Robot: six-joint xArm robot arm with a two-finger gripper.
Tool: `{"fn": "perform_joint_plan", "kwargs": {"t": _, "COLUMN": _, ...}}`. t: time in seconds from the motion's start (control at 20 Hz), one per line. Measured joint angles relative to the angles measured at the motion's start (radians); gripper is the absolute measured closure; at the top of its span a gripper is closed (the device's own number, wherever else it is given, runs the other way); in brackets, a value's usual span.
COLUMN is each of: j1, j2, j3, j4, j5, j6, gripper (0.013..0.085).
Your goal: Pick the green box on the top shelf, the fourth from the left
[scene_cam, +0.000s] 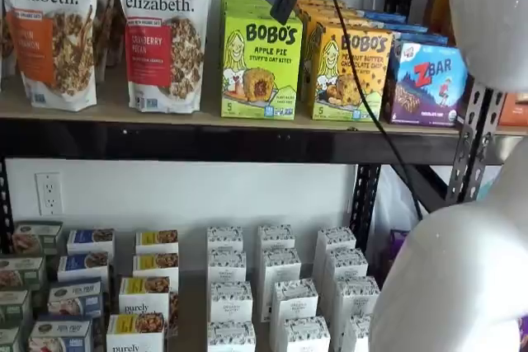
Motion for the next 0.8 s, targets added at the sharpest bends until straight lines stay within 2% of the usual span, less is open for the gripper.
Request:
{"fn": "perform_joint_plan", "kwargs": {"t": 0.3, "j1": -0.021, "j2": 0.043, "j3": -0.035, "j4": 0.009, "j5": -0.021, "j6": -0.022, "gripper": 0.013}}
{"fn": "perform_joint_plan", "kwargs": {"t": 0.8, "j1": -0.037, "j2": 0.074, "j3": -0.024, "j4": -0.03, "j5": -0.064, "j6": -0.057, "gripper": 0.013}}
